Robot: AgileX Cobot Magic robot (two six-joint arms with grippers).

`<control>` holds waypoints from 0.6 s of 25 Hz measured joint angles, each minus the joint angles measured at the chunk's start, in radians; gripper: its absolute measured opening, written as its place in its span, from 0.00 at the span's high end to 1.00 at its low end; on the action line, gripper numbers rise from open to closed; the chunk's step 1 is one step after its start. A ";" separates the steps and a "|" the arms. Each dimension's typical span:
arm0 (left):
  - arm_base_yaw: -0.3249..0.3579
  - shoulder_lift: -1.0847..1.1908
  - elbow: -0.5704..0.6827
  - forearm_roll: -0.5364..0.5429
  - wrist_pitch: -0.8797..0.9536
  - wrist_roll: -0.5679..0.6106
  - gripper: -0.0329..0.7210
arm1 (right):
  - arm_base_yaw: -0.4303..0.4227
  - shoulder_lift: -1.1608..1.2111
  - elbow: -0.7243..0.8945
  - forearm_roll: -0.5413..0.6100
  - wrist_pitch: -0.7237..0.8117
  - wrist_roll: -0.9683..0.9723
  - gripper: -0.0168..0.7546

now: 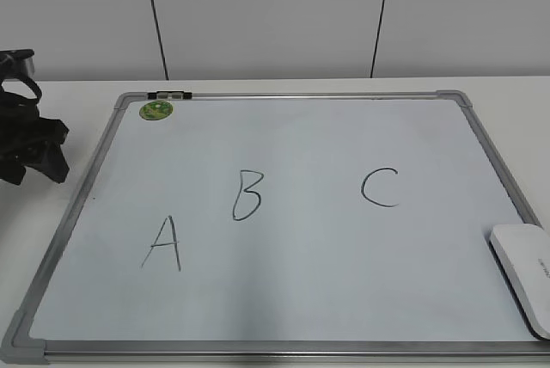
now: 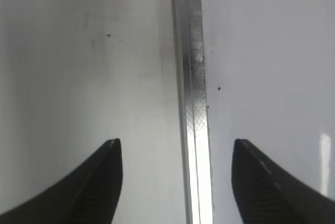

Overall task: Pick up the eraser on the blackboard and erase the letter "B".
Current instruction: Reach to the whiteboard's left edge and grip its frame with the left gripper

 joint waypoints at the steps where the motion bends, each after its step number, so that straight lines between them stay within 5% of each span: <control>1: 0.000 0.014 -0.009 -0.003 0.000 0.002 0.35 | 0.000 0.000 0.000 0.000 0.000 0.000 0.22; 15: 0.000 0.176 -0.157 -0.022 0.026 0.022 0.48 | 0.000 0.000 0.000 0.000 0.000 0.000 0.22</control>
